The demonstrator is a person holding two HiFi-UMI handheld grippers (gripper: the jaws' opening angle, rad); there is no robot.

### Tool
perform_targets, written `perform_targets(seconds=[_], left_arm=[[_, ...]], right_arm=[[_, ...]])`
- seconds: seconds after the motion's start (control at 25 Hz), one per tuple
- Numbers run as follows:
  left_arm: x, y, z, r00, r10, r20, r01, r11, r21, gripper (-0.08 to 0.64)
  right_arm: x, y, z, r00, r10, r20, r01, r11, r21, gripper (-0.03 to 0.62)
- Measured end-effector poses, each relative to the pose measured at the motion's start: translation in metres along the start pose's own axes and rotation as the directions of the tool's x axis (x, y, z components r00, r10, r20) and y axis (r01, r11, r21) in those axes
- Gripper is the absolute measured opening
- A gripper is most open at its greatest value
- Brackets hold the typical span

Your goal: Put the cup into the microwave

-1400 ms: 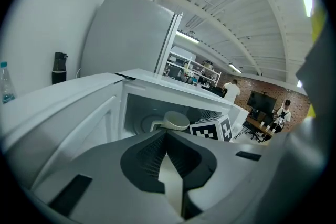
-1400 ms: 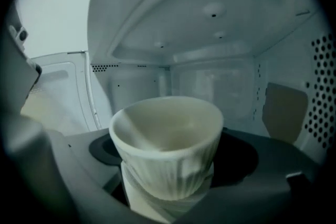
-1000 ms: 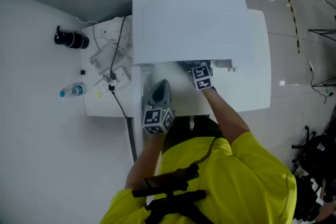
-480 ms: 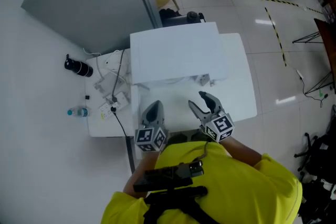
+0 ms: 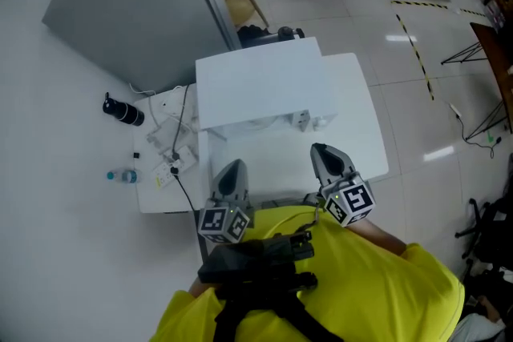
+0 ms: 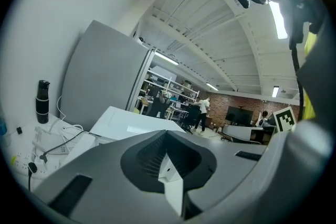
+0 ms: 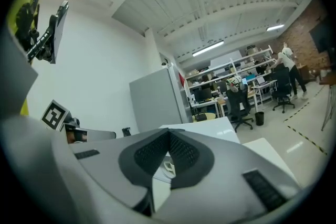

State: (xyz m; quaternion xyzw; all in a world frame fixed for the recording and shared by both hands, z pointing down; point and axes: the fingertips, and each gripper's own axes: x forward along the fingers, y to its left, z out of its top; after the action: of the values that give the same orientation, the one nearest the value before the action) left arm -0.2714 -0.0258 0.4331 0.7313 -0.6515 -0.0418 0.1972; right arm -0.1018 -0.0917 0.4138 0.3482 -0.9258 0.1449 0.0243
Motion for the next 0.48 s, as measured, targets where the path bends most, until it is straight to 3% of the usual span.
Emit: perform_targets(seconds=[0.48], left_arm=[[-0.0008,0.0007,-0.0056,1.0,0.028,-0.008,-0.028,0.999,0.022,-0.006]], right_arm=[[0.0,-0.0015,-0.0023,1.0,0.009,-0.007,-0.009,1.0,0.015,0.003]])
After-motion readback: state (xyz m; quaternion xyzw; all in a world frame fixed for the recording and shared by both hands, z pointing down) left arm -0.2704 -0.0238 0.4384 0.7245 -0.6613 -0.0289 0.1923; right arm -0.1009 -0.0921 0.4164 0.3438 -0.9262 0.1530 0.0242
